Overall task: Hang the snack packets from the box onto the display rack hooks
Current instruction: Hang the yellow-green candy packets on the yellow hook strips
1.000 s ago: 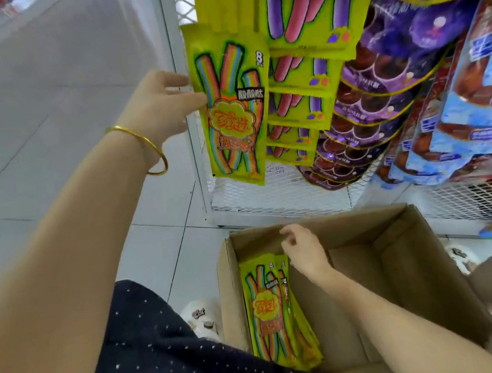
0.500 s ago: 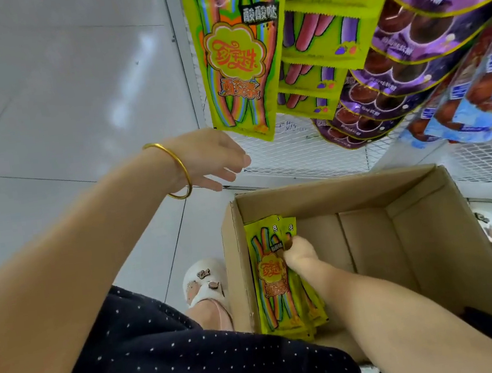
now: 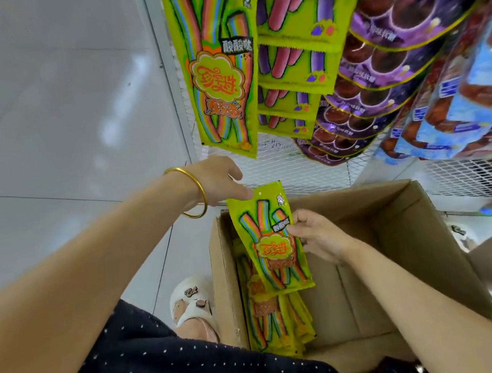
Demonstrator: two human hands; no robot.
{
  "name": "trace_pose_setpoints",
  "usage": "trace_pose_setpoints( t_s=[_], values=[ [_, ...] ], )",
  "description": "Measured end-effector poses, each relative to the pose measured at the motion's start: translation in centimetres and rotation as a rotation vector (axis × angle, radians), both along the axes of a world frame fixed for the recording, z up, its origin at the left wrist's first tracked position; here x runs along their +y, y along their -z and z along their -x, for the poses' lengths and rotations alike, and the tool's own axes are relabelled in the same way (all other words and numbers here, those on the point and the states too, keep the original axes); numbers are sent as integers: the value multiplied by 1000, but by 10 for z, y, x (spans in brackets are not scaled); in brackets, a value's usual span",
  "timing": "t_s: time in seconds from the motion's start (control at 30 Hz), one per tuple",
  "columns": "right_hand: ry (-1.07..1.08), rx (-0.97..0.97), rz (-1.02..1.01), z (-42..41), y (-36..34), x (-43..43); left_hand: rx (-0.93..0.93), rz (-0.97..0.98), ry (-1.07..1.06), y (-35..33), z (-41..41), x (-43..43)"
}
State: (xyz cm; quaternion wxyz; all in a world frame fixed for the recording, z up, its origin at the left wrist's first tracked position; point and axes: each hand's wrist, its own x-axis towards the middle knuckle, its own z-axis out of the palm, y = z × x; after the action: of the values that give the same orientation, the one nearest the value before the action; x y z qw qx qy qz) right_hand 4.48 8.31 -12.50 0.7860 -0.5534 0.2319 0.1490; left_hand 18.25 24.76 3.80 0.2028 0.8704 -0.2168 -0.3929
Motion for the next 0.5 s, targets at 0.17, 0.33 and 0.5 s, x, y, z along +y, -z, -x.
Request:
trace_pose_setpoints(
  t_s=[0.17, 0.33, 0.5],
  values=[
    [-39, -185, 30, -4, -79, -19, -147, 44, -18, -15, 16, -15],
    [167, -443, 262, -1, -136, -13, -2, 418, -195, -53, 17, -15],
    [314, -768, 799, -14, -206, 10, -63, 512, -148, -104, 16, -4]
  ],
)
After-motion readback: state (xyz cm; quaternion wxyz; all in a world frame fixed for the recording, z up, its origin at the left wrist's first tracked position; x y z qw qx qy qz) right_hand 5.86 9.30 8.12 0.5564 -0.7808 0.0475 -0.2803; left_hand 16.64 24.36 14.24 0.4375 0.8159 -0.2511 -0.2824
